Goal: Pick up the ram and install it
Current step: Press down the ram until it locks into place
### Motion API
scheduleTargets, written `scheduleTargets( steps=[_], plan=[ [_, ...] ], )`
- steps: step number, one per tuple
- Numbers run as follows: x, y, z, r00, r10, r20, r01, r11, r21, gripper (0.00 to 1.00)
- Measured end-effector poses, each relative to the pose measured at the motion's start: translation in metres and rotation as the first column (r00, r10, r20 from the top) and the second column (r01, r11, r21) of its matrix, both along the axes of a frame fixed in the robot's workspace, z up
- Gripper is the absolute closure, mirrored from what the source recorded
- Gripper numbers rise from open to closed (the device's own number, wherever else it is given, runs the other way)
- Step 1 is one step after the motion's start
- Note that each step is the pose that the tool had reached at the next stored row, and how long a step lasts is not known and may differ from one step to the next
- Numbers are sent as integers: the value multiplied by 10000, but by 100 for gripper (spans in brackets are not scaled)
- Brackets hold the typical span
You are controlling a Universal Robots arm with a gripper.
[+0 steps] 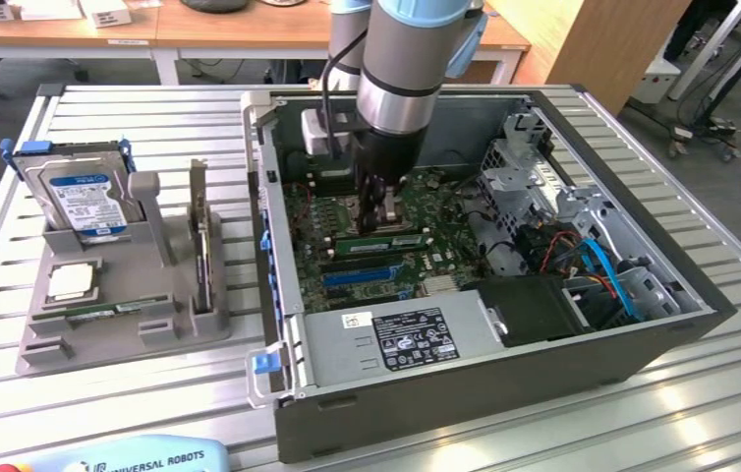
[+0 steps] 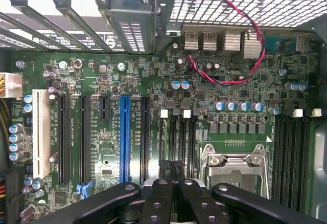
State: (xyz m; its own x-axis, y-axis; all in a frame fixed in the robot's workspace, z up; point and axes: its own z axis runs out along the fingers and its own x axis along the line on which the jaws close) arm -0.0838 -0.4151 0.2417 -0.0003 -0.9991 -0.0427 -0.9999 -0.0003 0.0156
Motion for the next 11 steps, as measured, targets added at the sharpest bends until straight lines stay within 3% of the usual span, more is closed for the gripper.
scheduleTargets(
  steps=[11],
  plan=[
    [0, 0, -108, 10000, -7, 0, 7, 10000, -1, 90]
  ],
)
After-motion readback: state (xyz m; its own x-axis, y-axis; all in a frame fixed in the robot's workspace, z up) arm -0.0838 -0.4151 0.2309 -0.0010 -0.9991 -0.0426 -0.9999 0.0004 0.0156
